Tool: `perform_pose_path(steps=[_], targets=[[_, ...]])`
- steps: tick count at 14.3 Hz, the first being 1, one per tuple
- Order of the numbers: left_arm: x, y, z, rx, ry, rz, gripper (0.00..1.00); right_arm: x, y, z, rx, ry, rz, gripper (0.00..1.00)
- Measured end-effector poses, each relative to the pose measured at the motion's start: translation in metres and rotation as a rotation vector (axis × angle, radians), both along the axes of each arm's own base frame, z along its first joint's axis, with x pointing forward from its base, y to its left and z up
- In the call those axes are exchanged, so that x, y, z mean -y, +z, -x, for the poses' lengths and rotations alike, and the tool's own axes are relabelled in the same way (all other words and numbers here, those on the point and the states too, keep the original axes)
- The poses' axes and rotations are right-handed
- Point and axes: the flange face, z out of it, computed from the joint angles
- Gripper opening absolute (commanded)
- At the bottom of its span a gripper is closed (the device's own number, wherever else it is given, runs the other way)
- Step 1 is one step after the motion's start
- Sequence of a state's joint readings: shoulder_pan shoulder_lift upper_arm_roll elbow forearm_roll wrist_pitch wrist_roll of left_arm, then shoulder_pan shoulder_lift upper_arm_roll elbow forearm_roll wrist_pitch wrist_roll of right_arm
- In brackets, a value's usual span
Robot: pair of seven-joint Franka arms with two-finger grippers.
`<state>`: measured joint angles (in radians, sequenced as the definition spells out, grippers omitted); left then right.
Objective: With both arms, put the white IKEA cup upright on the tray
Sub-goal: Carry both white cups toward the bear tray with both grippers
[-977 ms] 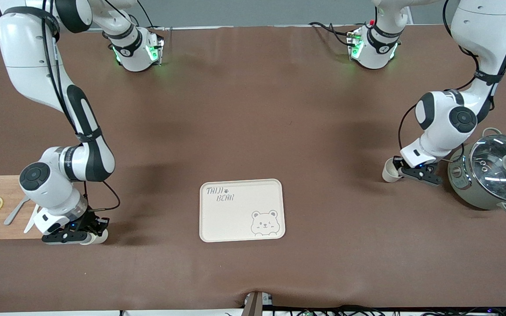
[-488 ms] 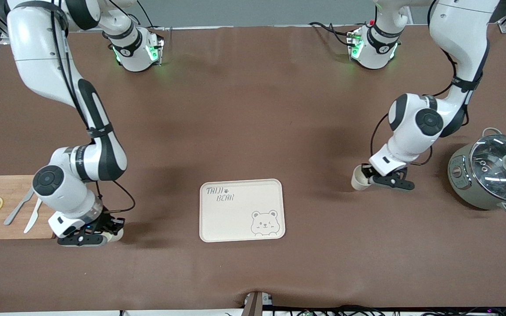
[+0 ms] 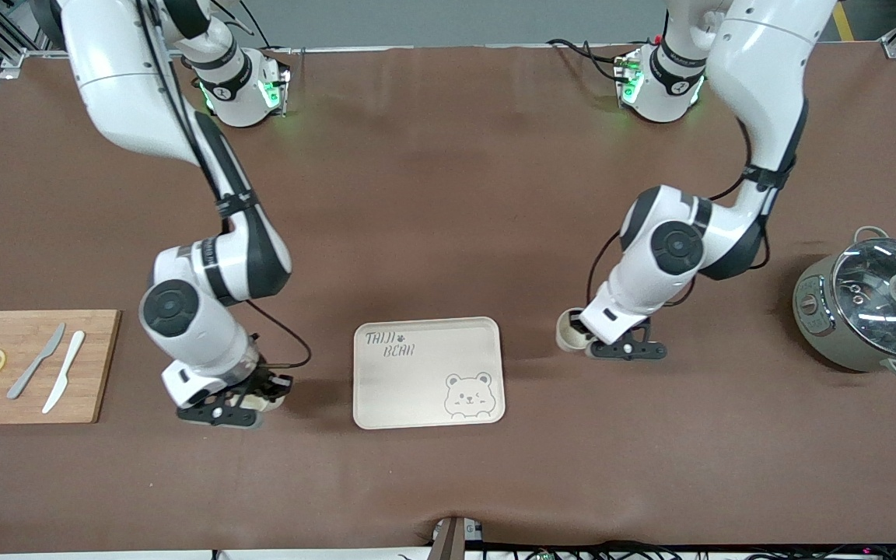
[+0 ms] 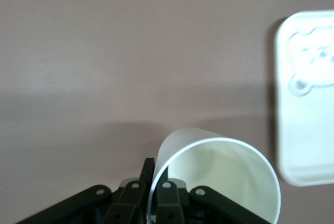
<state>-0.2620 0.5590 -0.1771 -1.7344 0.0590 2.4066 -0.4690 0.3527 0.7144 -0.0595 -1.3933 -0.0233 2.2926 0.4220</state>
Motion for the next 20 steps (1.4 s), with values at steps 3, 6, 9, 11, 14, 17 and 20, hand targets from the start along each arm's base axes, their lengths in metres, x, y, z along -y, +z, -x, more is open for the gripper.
perform_pose_path(steps=[3,6,9,11,14,17,20], targets=[[0.063,-0.017,0.001,-0.004,0.061,0.033,0.00,-0.046,0.004,0.011,0.009,-0.008,-0.012,0.00],[0.101,-0.022,0.004,0.004,0.066,0.053,0.00,-0.087,0.000,0.018,-0.017,-0.033,-0.003,0.00],[0.123,-0.011,0.003,0.024,0.078,0.075,0.00,-0.134,-0.017,0.023,-0.027,-0.078,0.021,0.00],[0.138,-0.014,0.006,0.021,0.075,0.080,0.00,-0.155,-0.035,0.029,-0.029,-0.099,0.028,0.00],[0.150,-0.036,0.012,0.003,0.061,0.073,0.00,-0.173,-0.043,0.035,-0.024,-0.133,0.021,0.00],[0.152,-0.052,0.013,-0.013,0.059,0.066,0.00,-0.184,-0.049,0.041,-0.020,-0.158,0.023,0.00],[0.157,-0.055,0.016,-0.016,0.051,0.064,0.00,-0.188,-0.052,0.042,-0.013,-0.174,0.022,0.26]])
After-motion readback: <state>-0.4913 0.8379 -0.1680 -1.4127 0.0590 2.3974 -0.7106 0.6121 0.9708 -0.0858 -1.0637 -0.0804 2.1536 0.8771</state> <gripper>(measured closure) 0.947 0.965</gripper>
